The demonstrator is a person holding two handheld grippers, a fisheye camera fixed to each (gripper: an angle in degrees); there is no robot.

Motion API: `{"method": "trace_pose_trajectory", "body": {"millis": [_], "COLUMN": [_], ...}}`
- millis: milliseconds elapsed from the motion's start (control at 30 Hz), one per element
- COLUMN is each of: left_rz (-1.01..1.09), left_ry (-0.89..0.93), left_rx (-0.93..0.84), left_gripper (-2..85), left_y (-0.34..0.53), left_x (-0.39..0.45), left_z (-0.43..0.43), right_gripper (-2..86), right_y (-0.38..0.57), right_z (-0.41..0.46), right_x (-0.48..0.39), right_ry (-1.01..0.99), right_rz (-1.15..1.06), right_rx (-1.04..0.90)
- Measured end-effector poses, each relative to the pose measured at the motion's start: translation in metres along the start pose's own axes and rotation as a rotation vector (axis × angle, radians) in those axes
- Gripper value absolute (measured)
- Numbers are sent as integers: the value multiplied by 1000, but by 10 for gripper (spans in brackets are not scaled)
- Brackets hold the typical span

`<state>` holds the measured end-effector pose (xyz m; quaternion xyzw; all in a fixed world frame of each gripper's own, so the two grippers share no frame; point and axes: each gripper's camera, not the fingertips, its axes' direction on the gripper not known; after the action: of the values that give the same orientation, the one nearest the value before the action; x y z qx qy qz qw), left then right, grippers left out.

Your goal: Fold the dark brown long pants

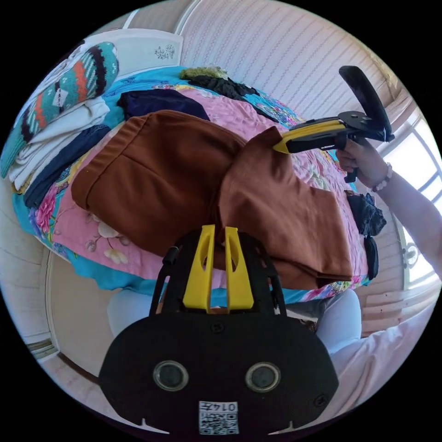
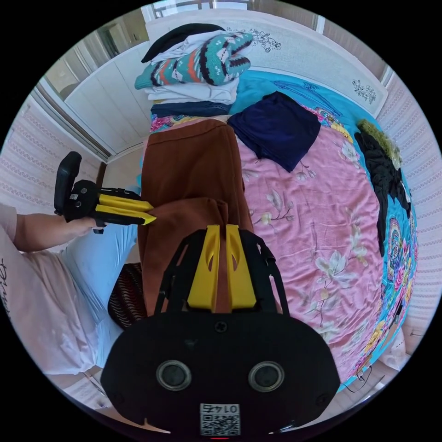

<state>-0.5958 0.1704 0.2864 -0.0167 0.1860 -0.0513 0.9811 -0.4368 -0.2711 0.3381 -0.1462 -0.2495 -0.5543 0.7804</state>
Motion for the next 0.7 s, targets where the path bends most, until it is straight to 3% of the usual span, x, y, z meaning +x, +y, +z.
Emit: {"method": "trace_pose_trajectory", "body": {"millis": [200,400,567,700], "left_rz": [-29,-100,-271,-237], "left_ry": [74,-183,-352,-250], "left_rx": [160,379,172,169], "left_gripper": [30,36,61,52], "left_y": [9,6,-6,14], "left_x": [9,-15,-65,-53], "left_z": [-54,-134,-102,-91], "right_gripper": [11,22,42,2], "right_y": [3,-80,-114,-59], "right_z": [-40,-79,-25,-3], "right_x": [1,17,37,40], "right_ry": [11,-180,-136,-91], "right_rz": [-31,-18,174,182], "right_rx": [96,298,132,77]}}
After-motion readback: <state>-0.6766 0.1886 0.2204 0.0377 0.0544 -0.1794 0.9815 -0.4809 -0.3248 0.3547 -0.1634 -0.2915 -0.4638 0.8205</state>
